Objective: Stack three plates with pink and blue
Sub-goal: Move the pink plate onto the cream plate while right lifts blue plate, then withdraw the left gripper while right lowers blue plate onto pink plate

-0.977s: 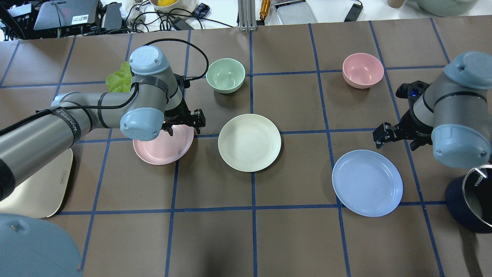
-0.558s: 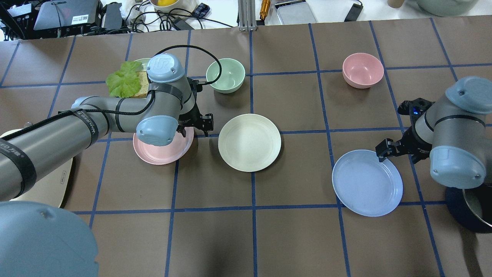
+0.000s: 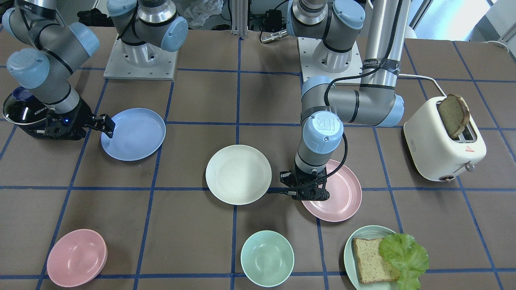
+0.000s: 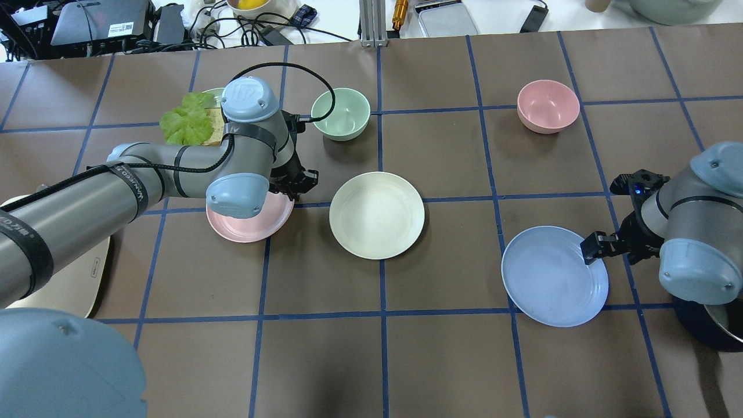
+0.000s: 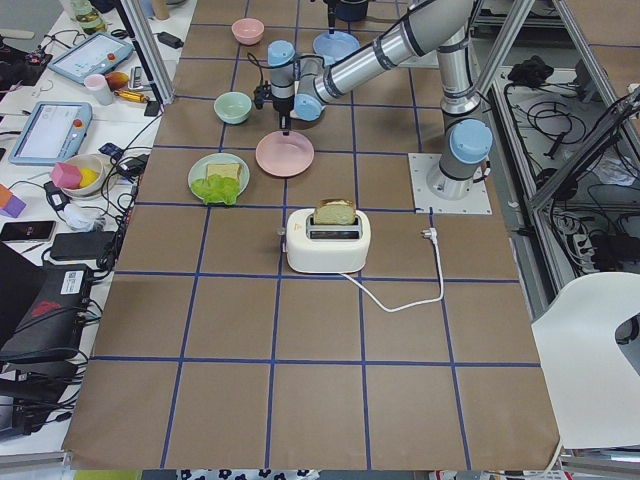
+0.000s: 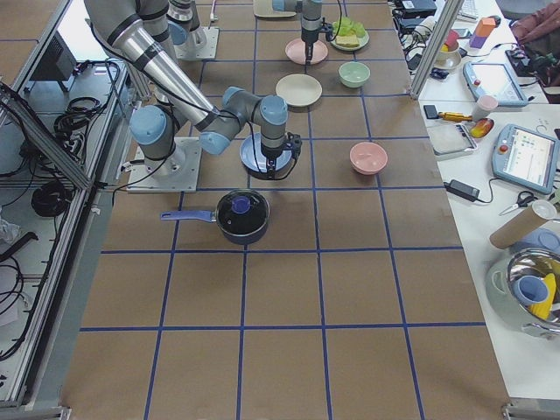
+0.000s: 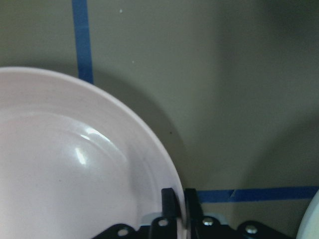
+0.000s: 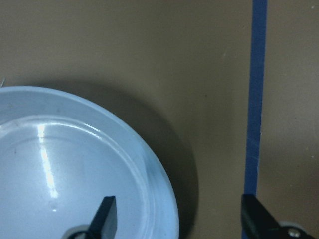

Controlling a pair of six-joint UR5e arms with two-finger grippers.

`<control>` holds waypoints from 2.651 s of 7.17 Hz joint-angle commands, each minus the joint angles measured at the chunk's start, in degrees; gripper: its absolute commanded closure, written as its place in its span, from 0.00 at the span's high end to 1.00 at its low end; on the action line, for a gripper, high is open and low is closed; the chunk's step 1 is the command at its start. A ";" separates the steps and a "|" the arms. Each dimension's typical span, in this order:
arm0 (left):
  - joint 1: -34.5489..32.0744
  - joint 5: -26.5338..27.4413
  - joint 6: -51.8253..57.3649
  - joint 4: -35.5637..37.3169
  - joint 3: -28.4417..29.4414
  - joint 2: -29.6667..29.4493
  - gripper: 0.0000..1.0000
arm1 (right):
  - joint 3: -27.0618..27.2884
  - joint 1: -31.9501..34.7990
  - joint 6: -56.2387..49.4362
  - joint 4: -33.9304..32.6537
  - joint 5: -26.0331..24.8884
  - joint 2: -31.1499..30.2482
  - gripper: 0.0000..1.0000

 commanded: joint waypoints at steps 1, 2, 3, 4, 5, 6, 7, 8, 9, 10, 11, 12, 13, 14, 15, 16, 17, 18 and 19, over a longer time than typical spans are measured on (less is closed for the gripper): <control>-2.93 3.63 -0.75 -3.91 2.84 2.19 0.00 | 2.33 -0.51 -1.11 -0.53 0.56 0.25 0.70; -6.09 3.72 -3.81 -7.94 6.08 2.98 0.00 | 2.26 -0.77 -1.72 -1.31 1.00 0.16 0.68; -9.25 3.72 -9.84 -14.51 12.55 1.60 0.00 | 2.35 -0.86 -1.81 -1.23 1.27 0.25 0.51; -12.24 3.28 -15.30 -22.67 18.27 0.45 0.00 | 2.17 -0.77 -1.81 -1.23 1.27 0.16 0.30; -15.66 2.84 -20.23 -23.27 21.46 -1.47 0.00 | 2.17 -0.86 -2.68 -1.15 1.36 0.16 0.09; -20.05 3.10 -25.76 -23.19 22.10 -3.32 0.00 | 2.17 -0.86 -2.95 -1.14 2.92 0.16 0.00; -22.88 3.10 -30.34 -22.49 22.37 -4.99 0.00 | 2.00 -0.86 -3.82 -1.14 3.37 0.07 0.00; -24.73 3.01 -35.17 -21.27 22.46 -6.40 0.00 | 0.95 -0.86 -3.74 -0.80 3.46 -0.54 0.00; -26.49 3.01 -35.65 -14.82 22.11 -8.50 0.00 | -0.80 -0.86 -3.74 -0.36 3.47 -0.63 0.00; -26.86 3.19 -35.66 -13.54 22.11 -9.74 0.00 | -3.86 -0.86 -3.74 2.43 3.73 -0.63 0.00; -27.12 3.19 -35.66 -13.52 22.28 -10.10 0.00 | -7.81 -0.86 -3.05 7.33 4.69 -0.72 0.00; -27.12 3.28 -35.40 -13.52 22.02 -10.28 0.00 | -12.37 -0.77 -2.87 11.99 4.96 -0.63 0.00; -27.04 3.36 -34.87 -13.44 22.11 -10.54 0.99 | -15.20 -0.69 -2.43 13.95 6.09 -0.11 0.00; -26.86 3.71 -34.95 -13.61 22.45 -10.02 1.00 | -16.36 -0.25 1.14 13.97 7.15 -0.28 0.00; -25.99 4.76 -34.78 -13.61 22.72 -9.23 1.00 | -17.94 0.10 4.31 14.15 7.16 0.24 0.00; -23.72 4.60 -34.78 -14.48 23.07 -7.92 1.00 | -18.65 1.58 4.86 13.80 7.16 1.73 0.00; -21.52 4.07 -34.17 -16.40 23.68 -6.08 1.00 | -19.18 4.56 8.35 13.62 6.72 2.09 0.00; -18.63 2.76 -29.99 -19.55 24.30 -4.15 1.00 | -19.54 8.59 14.91 13.53 6.46 2.18 0.00; -14.95 -0.38 -28.38 -24.63 25.09 -1.69 1.00 | -19.54 13.24 21.94 13.10 6.63 2.44 0.00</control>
